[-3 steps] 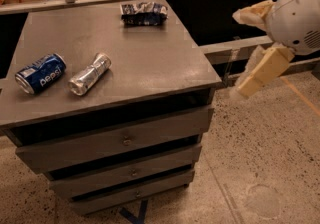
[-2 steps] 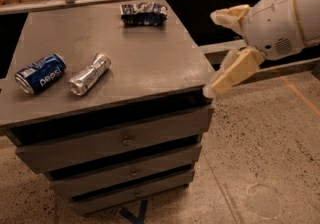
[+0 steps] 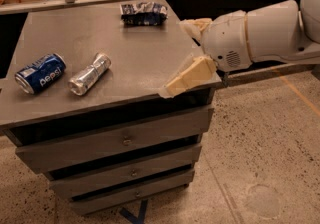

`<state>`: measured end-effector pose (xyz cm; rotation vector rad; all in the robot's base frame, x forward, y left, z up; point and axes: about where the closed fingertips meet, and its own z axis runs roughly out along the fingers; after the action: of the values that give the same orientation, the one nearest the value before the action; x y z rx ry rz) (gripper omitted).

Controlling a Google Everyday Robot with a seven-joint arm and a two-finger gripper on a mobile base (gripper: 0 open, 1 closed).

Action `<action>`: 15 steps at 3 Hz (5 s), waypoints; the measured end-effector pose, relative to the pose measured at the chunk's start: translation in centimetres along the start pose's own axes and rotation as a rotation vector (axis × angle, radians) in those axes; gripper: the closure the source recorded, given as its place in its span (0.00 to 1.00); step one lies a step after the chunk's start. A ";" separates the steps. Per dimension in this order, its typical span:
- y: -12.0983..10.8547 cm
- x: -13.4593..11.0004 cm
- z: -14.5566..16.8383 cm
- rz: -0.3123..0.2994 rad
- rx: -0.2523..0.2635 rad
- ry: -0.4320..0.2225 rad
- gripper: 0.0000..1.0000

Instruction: Move redbull can near blue chip bag

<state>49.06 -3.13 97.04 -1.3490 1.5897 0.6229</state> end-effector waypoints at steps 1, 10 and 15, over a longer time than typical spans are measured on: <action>0.0 0.0 0.0 0.000 0.000 0.000 0.00; -8.3 0.3 21.6 -0.012 -0.132 -0.235 0.00; -11.1 1.7 26.5 -0.132 -0.592 -0.197 0.00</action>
Offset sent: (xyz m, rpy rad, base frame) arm 0.0157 0.0493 -0.0171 0.1124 -0.0438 -0.0593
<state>68.16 15.29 85.86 -1.7370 1.1855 1.1651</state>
